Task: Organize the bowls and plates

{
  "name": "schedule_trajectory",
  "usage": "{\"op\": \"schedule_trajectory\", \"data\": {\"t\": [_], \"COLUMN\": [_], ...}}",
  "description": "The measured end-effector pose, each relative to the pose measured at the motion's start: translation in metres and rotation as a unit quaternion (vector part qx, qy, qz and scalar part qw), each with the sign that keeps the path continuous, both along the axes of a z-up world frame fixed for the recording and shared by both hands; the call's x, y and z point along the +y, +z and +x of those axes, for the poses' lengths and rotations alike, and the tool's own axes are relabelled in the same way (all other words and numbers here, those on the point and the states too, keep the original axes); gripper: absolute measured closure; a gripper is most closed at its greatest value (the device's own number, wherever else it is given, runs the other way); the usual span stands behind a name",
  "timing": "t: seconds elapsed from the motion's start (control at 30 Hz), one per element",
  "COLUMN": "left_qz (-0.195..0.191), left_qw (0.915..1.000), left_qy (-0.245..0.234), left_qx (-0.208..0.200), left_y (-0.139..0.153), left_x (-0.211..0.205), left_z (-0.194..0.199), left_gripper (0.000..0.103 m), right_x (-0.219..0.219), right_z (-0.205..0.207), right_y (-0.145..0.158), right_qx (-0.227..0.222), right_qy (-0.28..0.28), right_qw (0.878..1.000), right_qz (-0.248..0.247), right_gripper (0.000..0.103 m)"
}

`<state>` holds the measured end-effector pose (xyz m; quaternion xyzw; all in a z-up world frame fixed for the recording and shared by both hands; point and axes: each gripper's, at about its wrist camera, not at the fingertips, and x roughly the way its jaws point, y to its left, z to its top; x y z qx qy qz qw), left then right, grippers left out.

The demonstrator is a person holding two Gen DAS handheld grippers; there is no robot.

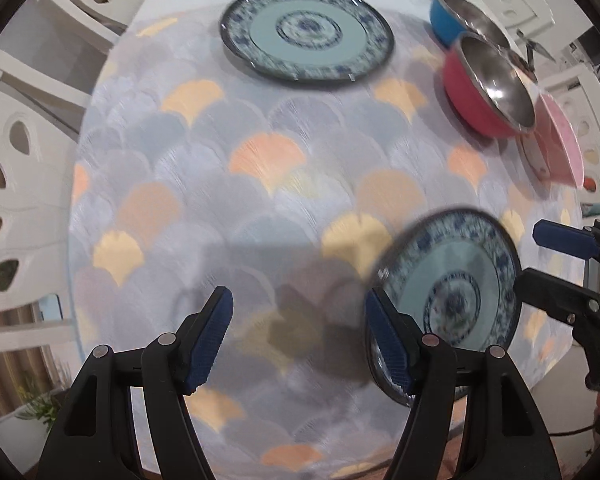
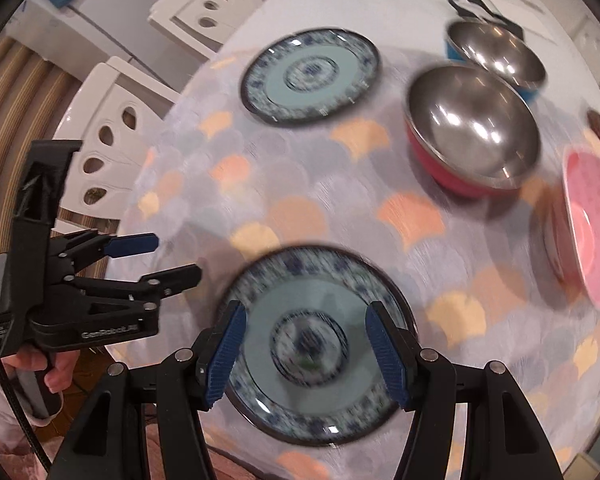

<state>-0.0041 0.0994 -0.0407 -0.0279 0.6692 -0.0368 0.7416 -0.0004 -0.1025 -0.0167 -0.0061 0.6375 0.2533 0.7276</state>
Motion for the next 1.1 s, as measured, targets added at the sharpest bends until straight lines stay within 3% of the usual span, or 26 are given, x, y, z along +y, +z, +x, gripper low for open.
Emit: {"op": "schedule_trajectory", "data": {"t": [0.23, 0.5, 0.73, 0.87, 1.1], "left_qz": [0.009, 0.017, 0.02, 0.01, -0.007], "left_qw": [0.9997, 0.9982, 0.9962, 0.9953, 0.9966], "left_qy": [0.002, 0.01, 0.014, 0.025, 0.033], "left_qx": [-0.025, -0.056, -0.084, -0.093, -0.075], "left_y": [0.017, 0.037, 0.05, 0.05, 0.018], "left_x": [0.027, 0.029, 0.042, 0.049, 0.047], "left_z": [0.047, 0.085, 0.137, 0.17, 0.206], "left_gripper": [0.036, 0.036, 0.036, 0.036, 0.036], "right_x": [0.032, 0.053, 0.063, 0.059, 0.058], "right_z": [0.034, 0.082, 0.121, 0.142, 0.147], "right_y": [0.013, 0.026, 0.025, 0.014, -0.03], "right_qx": [-0.018, -0.039, -0.045, -0.026, 0.02], "right_qy": [0.016, 0.001, -0.066, -0.137, -0.235], "right_qw": [1.0, 0.999, 0.996, 0.989, 0.971], "right_qz": [0.009, 0.029, 0.026, 0.047, 0.044], "right_gripper": [0.043, 0.043, 0.043, 0.043, 0.043]}}
